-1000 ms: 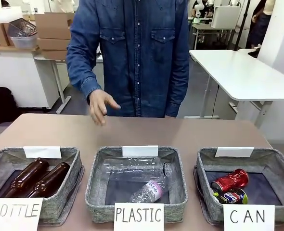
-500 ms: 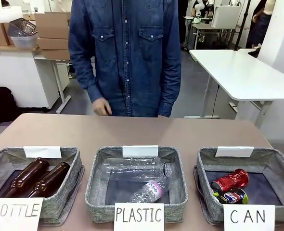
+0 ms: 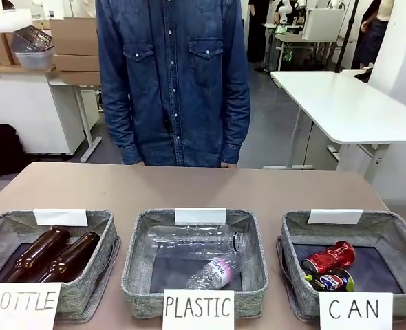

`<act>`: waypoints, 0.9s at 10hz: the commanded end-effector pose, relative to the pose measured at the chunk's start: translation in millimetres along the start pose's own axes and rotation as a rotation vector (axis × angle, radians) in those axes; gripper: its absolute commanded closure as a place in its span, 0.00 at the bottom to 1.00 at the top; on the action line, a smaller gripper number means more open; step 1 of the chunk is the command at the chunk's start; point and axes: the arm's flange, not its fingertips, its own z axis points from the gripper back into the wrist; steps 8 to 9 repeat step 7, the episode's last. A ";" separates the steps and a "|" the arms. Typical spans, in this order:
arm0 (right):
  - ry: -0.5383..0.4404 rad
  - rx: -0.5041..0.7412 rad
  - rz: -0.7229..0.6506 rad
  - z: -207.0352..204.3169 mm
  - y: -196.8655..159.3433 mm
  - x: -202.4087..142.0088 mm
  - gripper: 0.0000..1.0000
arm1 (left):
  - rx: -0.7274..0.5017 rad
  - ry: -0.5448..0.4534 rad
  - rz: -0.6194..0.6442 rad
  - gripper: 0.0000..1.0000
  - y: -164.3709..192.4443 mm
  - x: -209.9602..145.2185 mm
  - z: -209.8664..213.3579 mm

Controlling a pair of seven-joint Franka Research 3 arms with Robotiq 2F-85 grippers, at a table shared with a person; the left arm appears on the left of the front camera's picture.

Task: Sort the can waste into the basket.
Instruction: Pick up the can waste from the table and place it in the right Fabric basket.

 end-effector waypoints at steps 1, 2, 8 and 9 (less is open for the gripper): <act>0.002 0.009 0.014 5.4 4.8 0.9 0.00 | -0.021 -0.005 -0.012 0.00 -0.6 -1.3 -1.6; 0.002 0.009 0.014 5.4 4.8 0.9 0.00 | -0.021 -0.005 -0.012 0.00 -0.6 -1.3 -1.6; 0.002 0.009 0.014 5.4 4.8 0.9 0.00 | -0.021 -0.005 -0.012 0.00 -0.6 -1.3 -1.6; 0.002 0.009 0.014 5.4 4.8 0.9 0.00 | -0.021 -0.005 -0.012 0.00 -0.6 -1.3 -1.6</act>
